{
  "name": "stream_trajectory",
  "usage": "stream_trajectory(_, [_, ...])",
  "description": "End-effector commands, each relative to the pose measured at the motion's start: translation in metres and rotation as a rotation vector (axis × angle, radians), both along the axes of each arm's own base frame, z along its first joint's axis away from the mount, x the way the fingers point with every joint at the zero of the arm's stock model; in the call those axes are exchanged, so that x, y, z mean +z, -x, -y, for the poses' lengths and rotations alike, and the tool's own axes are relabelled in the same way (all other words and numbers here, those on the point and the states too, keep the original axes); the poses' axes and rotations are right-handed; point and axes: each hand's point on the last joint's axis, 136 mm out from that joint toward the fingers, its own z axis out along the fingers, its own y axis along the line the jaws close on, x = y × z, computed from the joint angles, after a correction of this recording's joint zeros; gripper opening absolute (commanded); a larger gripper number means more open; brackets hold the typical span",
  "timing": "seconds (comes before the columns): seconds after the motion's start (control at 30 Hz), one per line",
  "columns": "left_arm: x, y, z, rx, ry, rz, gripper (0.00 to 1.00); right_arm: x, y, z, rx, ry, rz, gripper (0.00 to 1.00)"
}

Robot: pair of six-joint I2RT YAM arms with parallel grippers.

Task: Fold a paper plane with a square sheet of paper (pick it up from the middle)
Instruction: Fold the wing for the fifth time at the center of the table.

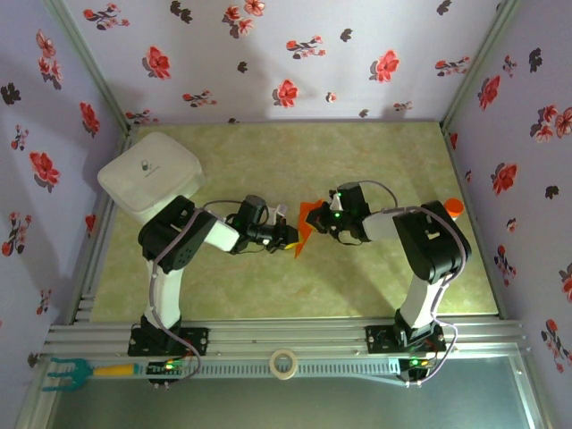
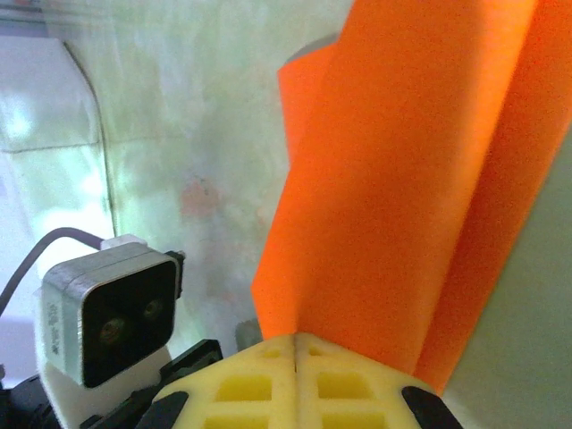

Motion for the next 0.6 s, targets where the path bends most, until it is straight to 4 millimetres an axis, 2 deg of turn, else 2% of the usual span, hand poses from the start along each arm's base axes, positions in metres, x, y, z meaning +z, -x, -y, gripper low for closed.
stream_trajectory(0.0, [-0.036, 0.005, -0.016, 0.034, -0.102, -0.093, 0.0, 0.006, -0.002, -0.006, 0.027, -0.034, 0.018, 0.05])
stream_trajectory(0.3, [-0.041, 0.006, -0.017, 0.032, -0.126, -0.114, 0.0, -0.013, -0.006, 0.002, 0.012, 0.05, -0.011, 0.03])
stream_trajectory(0.57, [-0.042, 0.007, -0.019, 0.032, -0.139, -0.12, 0.0, -0.02, -0.009, 0.006, -0.003, 0.066, -0.02, 0.03])
